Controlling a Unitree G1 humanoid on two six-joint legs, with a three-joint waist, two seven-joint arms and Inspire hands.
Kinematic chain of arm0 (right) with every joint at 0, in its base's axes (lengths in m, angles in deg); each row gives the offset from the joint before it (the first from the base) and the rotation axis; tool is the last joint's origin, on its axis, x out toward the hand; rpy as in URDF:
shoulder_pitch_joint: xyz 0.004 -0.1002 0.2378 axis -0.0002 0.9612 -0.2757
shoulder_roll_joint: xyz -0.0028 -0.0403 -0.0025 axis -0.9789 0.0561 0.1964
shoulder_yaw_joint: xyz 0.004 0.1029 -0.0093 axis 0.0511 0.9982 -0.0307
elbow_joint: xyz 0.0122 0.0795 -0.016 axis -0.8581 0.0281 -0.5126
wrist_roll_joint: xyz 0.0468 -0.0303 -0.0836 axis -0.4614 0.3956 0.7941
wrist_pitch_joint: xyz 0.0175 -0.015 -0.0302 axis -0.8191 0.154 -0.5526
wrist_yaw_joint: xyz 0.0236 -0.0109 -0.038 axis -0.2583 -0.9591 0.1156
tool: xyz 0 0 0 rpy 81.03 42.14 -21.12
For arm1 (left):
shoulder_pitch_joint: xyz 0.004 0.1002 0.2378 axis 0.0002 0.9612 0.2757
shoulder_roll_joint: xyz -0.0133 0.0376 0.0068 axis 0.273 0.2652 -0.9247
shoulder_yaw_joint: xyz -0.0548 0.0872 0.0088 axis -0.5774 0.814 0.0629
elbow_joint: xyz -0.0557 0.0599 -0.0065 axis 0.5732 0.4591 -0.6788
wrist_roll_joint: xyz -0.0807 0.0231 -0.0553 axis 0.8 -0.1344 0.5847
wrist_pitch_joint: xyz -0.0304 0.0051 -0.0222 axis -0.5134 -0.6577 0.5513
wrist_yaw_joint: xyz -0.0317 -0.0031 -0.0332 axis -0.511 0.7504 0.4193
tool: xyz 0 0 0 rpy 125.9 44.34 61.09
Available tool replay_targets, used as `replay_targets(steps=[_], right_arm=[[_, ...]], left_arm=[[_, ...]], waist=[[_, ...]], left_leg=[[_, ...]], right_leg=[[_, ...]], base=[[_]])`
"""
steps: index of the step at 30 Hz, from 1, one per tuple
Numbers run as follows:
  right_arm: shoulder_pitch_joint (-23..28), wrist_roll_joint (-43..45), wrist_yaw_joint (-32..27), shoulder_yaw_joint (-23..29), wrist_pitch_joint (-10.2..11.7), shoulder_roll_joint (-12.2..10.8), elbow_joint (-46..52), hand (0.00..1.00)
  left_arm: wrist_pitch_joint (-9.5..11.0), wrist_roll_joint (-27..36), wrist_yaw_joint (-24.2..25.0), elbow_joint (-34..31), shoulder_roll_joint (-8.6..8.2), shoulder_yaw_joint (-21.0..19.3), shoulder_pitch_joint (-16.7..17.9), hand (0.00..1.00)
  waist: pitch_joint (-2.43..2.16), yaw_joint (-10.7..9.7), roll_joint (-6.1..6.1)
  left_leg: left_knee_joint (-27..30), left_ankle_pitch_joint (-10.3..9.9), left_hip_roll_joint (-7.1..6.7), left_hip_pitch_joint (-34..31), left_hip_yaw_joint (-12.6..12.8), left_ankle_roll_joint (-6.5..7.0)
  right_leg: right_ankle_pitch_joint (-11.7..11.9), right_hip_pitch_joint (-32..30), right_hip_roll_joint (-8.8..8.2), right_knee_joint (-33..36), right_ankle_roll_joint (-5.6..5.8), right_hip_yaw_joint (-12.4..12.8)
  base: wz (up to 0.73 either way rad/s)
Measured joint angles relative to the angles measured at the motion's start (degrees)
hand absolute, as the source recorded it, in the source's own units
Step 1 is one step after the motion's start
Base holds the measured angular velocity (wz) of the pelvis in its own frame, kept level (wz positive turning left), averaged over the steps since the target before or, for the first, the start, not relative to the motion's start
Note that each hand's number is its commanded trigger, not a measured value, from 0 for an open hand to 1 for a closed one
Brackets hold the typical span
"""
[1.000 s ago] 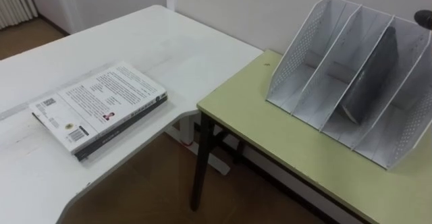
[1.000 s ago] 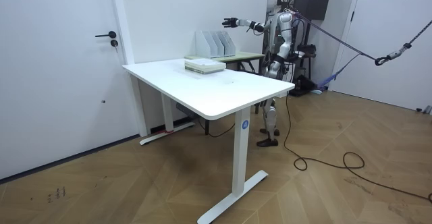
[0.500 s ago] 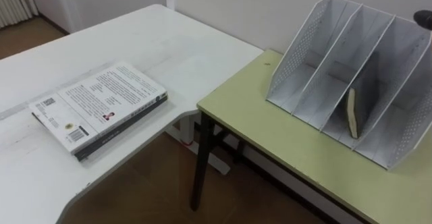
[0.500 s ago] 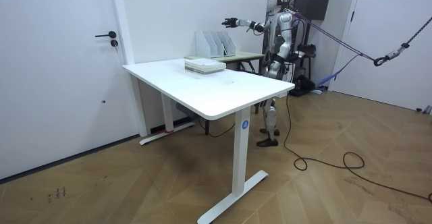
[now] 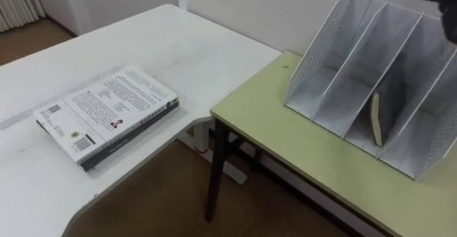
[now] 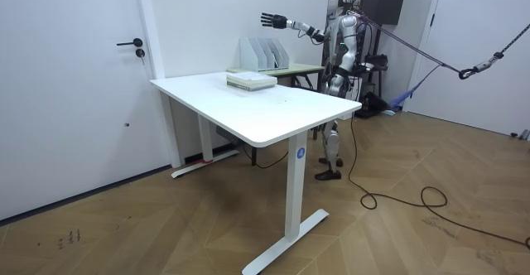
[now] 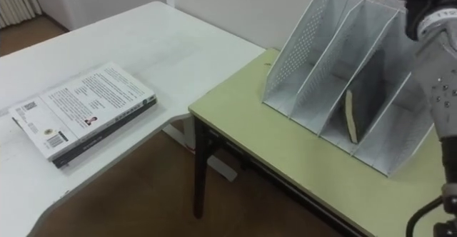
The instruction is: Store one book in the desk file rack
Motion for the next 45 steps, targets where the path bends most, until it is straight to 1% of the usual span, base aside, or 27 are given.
replay_targets(steps=[2,3,6,9,10,12,15,17,18,19,20,21,23,25,27,28,29,30,31,33,34,35,36,37,41,43,45], right_arm=[[5.0,-0.3,7.4,-3.2,0.1,-0.1,5.5,0.0],[6.1,-0.3,9.1,-3.8,0.1,-0.1,6.5,0.0],[11.0,0.0,18.6,-6.5,-0.4,-0.2,10.9,0.0],[12.3,0.2,26.8,-10.8,-0.3,-0.1,13.5,0.0],[12.3,0.3,28.2,-11.9,-0.2,-0.1,13.5,0.0],[13.5,1.0,33.7,-16.1,-0.2,-0.1,13.5,0.0],[16.6,4.7,39.5,-18.5,-0.2,-0.4,13.8,0.0],[22.2,8.5,43.0,-20.2,-0.1,-1.3,13.0,0.0],[25.8,10.8,44.7,-21.5,0.1,-1.6,11.7,0.0],[27.6,12.3,45.8,-21.8,0.2,-2.2,10.4,0.0],[31.7,16.3,47.1,-22.0,0.2,-3.7,7.7,0.0],[35.5,19.4,47.4,-22.1,0.2,-5.2,4.4,0.0],[39.7,23.2,47.9,-22.0,0.2,-6.9,-2.0,0.0],[42.7,28.0,47.4,-20.6,0.4,-8.4,-9.3,0.0],[45.7,30.1,44.1,-17.7,1.9,-11.1,-21.2,0.0],[46.3,30.4,43.1,-17.0,2.6,-11.9,-24.3,0.0],[47.3,31.8,41.2,-14.9,3.8,-13.6,-29.6,0.0],[48.1,31.9,38.7,-12.6,5.0,-15.2,-34.5,0.0],[48.6,32.0,37.6,-11.5,5.6,-15.8,-36.3,0.0],[49.2,31.7,33.6,-7.9,7.9,-18.0,-43.9,0.0],[49.2,31.4,32.9,-6.9,8.2,-18.4,-45.5,0.0],[49.0,30.7,31.7,-5.4,9.5,-19.2,-47.9,0.0],[48.7,29.9,30.6,-4.4,10.7,-19.8,-50.2,0.0],[48.6,29.5,29.9,-4.3,11.1,-20.0,-51.2,0.0],[48.4,27.8,26.9,-3.9,13.1,-20.8,-53.9,0.0],[48.4,27.2,26.5,-3.1,13.4,-21.1,-55.4,0.0],[48.4,27.1,25.8,-1.6,13.7,-21.7,-56.6,0.0]], left_arm=[[0.3,0.2,1.1,0.2,0.37,0.3,-0.1,0.0],[0.4,0.2,1.3,0.3,0.36,0.3,-0.2,0.0],[0.6,0.2,3.0,1.9,0.91,0.2,-2.0,0.0],[0.7,0.7,3.6,2.2,1.29,0.4,-2.4,0.0],[0.7,0.7,3.6,2.2,1.31,0.6,-2.5,0.0],[0.8,0.7,3.6,2.4,1.59,2.5,-3.9,0.0],[1.0,0.7,4.0,3.9,1.57,3.5,-5.4,0.0],[1.0,2.0,4.3,5.2,1.92,4.4,-6.0,0.0],[1.1,3.1,4.3,5.1,2.18,4.9,-5.9,0.0],[1.1,3.0,4.3,5.2,2.19,4.8,-5.9,0.0],[1.3,3.1,4.3,5.2,2.12,4.8,-6.0,0.0],[2.1,3.2,4.3,5.9,1.99,4.8,-6.3,0.0],[2.8,4.7,4.1,6.4,1.65,4.6,-6.1,0.0],[3.6,5.5,3.2,6.4,0.81,4.5,-5.5,0.0],[5.2,5.7,1.5,6.5,-0.29,4.6,-4.5,0.0],[5.7,5.4,1.0,6.8,-0.44,4.4,-4.4,0.0],[6.5,4.5,0.3,7.3,-0.89,3.5,-4.0,0.0],[7.5,4.0,-0.7,7.3,-1.27,2.8,-2.9,0.0],[7.8,4.0,-0.9,7.3,-1.55,2.1,-2.6,0.0],[9.5,4.1,-1.7,8.8,-2.72,-0.4,-1.3,0.0],[9.7,4.1,-1.8,9.0,-2.9,-0.8,-1.3,0.0],[10.0,3.9,-2.0,9.0,-3.03,-1.3,-0.8,0.0],[10.1,3.0,-2.1,9.0,-3.19,-2.0,-0.8,0.0],[10.3,2.5,-2.1,9.0,-3.19,-2.1,-0.7,0.0],[11.2,2.4,-2.9,8.4,-3.2,-2.8,0.8,0.0],[11.2,2.4,-3.0,8.4,-3.2,-3.3,1.1,0.0],[11.2,1.8,-3.1,8.4,-3.22,-4.8,1.7,0.0]], waist=[[0.04,0.4,-0.16],[0.07,0.6,-0.13],[0.2,2.1,-0.21],[0.28,3.3,-0.44],[0.35,3.5,-0.58],[0.45,4.7,-0.71],[0.48,6.2,-0.69],[0.76,7.7,-0.62],[0.73,8.1,-0.68],[0.72,8.2,-0.7],[0.76,8.7,-0.58],[0.94,9.3,-0.3],[1.19,9.5,0.39],[1.1,9.0,1.23],[0.54,8.3,2.52],[0.47,8.0,2.53],[0.2,7.6,2.79],[0.14,7.1,2.93],[0.07,6.9,3.25],[0.41,5.9,3.13],[0.47,5.7,3.37],[0.71,5.4,3.47],[0.77,4.9,3.34],[0.78,4.6,3.35],[0.74,4.1,3.3],[0.69,3.9,3.23],[0.44,3.2,2.95]], left_leg=[[0.1,0.0,0.05,0.2,0.0,-0.07],[0.1,0.0,0.04,0.2,0.0,-0.08],[0.3,-0.1,0.01,-0.7,-0.3,-0.08],[0.1,0.0,0.08,-0.3,-0.3,-0.21],[0.1,0.0,0.1,-0.2,-0.3,-0.24],[0.2,0.0,0.15,-0.2,-0.4,-0.26],[0.4,0.0,0.04,-0.1,-0.7,-0.25],[0.2,0.0,-0.01,0.3,-1.0,-0.25],[0.3,0.0,-0.03,0.2,-1.5,-0.27],[0.4,-0.1,-0.08,0.2,-1.8,-0.24],[1.0,-0.3,-0.05,-0.2,-2.1,-0.2],[1.1,-0.4,-0.05,-0.5,-2.2,-0.19],[1.0,-0.4,-0.12,-0.9,-2.2,-0.16],[1.1,-0.4,-0.37,-1.3,-2.5,-0.04],[1.0,-0.4,-0.65,-1.3,-2.7,0.07],[0.9,-0.4,-0.68,-1.2,-2.7,0.07],[1.0,-0.4,-0.66,-1.2,-2.7,0.07],[1.0,-0.4,-0.69,-1.1,-2.7,0.07],[1.0,-0.4,-0.71,-1.0,-2.8,0.06],[0.9,-0.4,-0.72,-0.2,-2.8,0.07],[0.9,-0.4,-0.74,-0.1,-2.8,0.07],[1.0,-0.4,-0.88,-0.1,-3.1,0.09],[1.1,-0.3,-0.98,0.0,-3.6,0.2],[1.1,-0.3,-1.04,0.1,-3.6,0.25],[1.2,-0.1,-1.41,0.5,-4.2,0.44],[1.1,-0.1,-1.71,0.6,-4.2,0.45],[1.0,-0.1,-1.84,0.6,-4.2,0.45]], right_leg=[[0.0,0.3,0.03,0.0,0.0,0.1],[0.0,0.3,0.03,0.0,0.0,0.1],[0.0,-0.1,-0.02,-0.4,-0.05,-0.3],[0.1,0.3,0.16,-0.8,-0.22,-0.1],[0.1,0.4,0.18,-0.8,-0.22,-0.1],[0.2,0.7,0.26,-1.0,-0.3,-0.1],[0.2,0.9,0.2,-1.0,-0.29,-0.1],[0.2,1.5,0.21,-1.2,-0.28,-0.2],[0.2,1.7,0.25,-1.6,-0.27,-0.3],[0.2,1.8,0.25,-1.8,-0.26,-0.3],[0.2,1.8,0.26,-1.8,-0.25,-0.9],[0.2,1.8,0.21,-1.7,-0.25,-1.4],[0.2,1.7,0.17,-1.8,-0.25,-1.5],[0.2,1.6,0.03,-1.8,-0.25,-1.5],[0.2,1.8,-0.16,-1.8,-0.18,-1.6],[0.2,1.9,-0.18,-1.8,-0.17,-1.7],[0.2,2.0,-0.14,-1.9,-0.17,-1.8],[0.2,2.1,-0.14,-1.9,-0.17,-1.9],[0.2,2.2,-0.13,-1.9,-0.17,-1.9],[0.2,3.0,-0.14,-1.9,-0.16,-1.8],[0.2,3.1,-0.16,-1.9,-0.16,-1.9],[0.2,3.3,-0.15,-1.9,-0.16,-1.6],[0.1,3.6,-0.19,-2.0,-0.15,-1.6],[0.1,3.7,-0.21,-2.2,-0.12,-1.4],[-0.4,4.4,-0.24,-3.6,0.13,-1.5],[-0.3,4.3,-0.27,-3.6,0.13,-1.5],[-0.3,4.3,-0.32,-3.7,0.14,-1.6]], base=[[0.0],[0.0],[0.03],[0.01],[0.0],[0.02],[0.08],[0.09],[0.17],[0.24],[0.15],[0.09],[0.0],[0.02],[0.05],[0.0],[0.0],[0.0],[0.0],[0.0],[0.0],[0.13],[0.15],[0.15],[0.08],[0.0],[0.0]])
